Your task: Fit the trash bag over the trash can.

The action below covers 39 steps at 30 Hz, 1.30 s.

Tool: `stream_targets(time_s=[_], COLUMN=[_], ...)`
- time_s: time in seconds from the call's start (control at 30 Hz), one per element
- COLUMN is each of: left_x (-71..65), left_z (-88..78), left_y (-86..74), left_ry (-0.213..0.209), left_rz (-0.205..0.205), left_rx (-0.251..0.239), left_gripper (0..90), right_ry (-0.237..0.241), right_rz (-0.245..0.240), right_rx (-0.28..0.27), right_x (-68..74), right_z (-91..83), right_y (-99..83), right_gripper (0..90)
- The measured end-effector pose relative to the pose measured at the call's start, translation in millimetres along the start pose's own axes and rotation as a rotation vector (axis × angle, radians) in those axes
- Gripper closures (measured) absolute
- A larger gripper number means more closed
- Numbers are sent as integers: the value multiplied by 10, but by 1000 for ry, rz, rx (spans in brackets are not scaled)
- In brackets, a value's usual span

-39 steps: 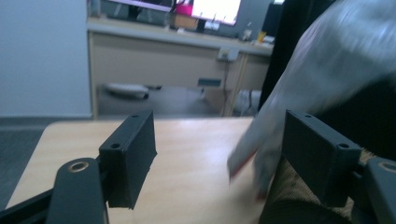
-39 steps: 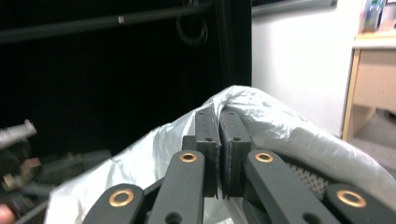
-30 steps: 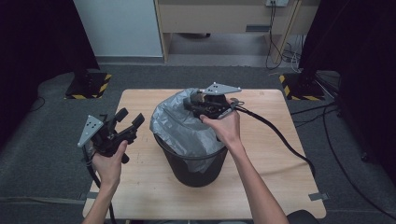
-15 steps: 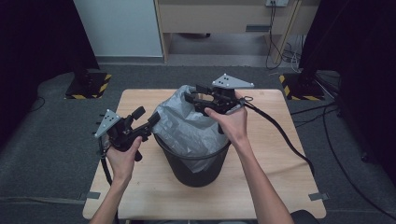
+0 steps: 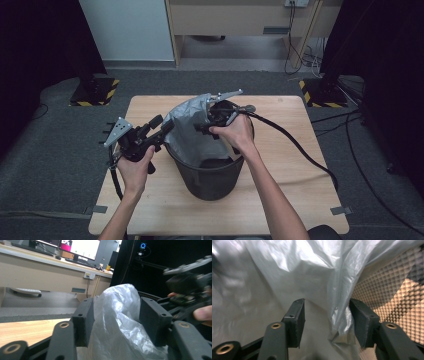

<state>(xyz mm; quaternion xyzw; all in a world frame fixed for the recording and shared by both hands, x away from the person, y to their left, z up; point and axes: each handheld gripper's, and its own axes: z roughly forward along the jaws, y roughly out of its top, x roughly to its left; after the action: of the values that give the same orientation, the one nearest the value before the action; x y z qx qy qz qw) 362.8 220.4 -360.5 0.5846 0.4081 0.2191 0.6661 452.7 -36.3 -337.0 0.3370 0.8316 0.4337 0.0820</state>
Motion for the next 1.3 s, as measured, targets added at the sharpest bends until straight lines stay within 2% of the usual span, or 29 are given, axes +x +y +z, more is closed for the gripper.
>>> stream_targets(time_s=[0.03, 0.17, 0.27, 0.33, 0.37, 0.4, 0.43, 0.5, 0.57, 0.6, 0.63, 0.67, 0.7, 0.77, 0.8, 0.9, 1.03, 1.1, 1.13, 1.17, 1.2, 1.23, 1.3], left_x=[0, -37, -50, -53, -53, -60, -83, -107, -114, -114, -128, -172, -196, -258, -291, -398, -501, -519, -540, -540, -530, -517, -489], left_z=[0, -7, -13, -21, -21, -24, -29, -41, -74, -74, -86, -107, -115, -131, -134, -133, -109, -104, -87, -87, -71, -74, -97], left_y=[0, 2, 12, 26, 26, 38, 58, 81, 109, 109, 122, 141, 149, 160, 160, 140, 85, 73, 45, 45, 27, 26, 61], left_ry=[0, -10, 7, 17, 17, 29, 49, 63, 49, 49, 45, 32, 17, -7, -32, -73, -133, -144, -161, -161, -178, -185, -166], left_rz=[0, 6, 14, 21, 21, 30, 61, 77, 72, 72, 79, 98, 105, 117, 120, 151, 151, 154, 155, 155, 139, 123, 101], left_rx=[0, -1, -5, 0, 0, 6, 17, 20, 9, 9, 5, -6, -13, -16, -18, 14, 46, 62, 86, 86, 100, 90, 58], left_gripper=[488, 565, 622, 666, 680, 702, 719, 766, 859, 876, 876, 885, 886, 887, 887, 887, 886, 885, 884, 882, 875, 857, 738], right_ry=[0, 9, -6, -34, -34, -61, -65, -69, -67, -66, -66, -53, -44, -12, 4, 8, 51, 57, 61, 62, 56, 58, 42], right_rz=[0, -6, -16, -14, -14, -15, -14, -17, -19, -17, -17, -20, -17, -6, -6, -70, -97, -100, -100, -105, -113, -111, -119], right_rx=[0, -136, -247, -316, -316, -388, -408, -455, -483, -494, -494, -525, -530, -548, -544, -495, -462, -442, -393, -362, -339, -313, -273], right_x=[0, 21, 27, 24, 24, 10, 4, -7, -13, -12, -12, -9, -8, 1, 7, 82, 213, 225, 230, 226, 217, 210, 181], right_z=[0, -124, -246, -326, -326, -400, -419, -460, -488, -496, -496, -507, -507, -495, -483, -434, -325, -288, -205, -164, -127, -98, -49], right_y=[0, 36, 64, 86, 86, 114, 122, 140, 150, 154, 154, 163, 165, 174, 181, 243, 325, 333, 322, 304, 281, 254, 204], right_gripper=[465, 372, 334, 316, 316, 307, 305, 303, 300, 300, 300, 306, 309, 318, 319, 322, 335, 342, 356, 360, 368, 380, 389])
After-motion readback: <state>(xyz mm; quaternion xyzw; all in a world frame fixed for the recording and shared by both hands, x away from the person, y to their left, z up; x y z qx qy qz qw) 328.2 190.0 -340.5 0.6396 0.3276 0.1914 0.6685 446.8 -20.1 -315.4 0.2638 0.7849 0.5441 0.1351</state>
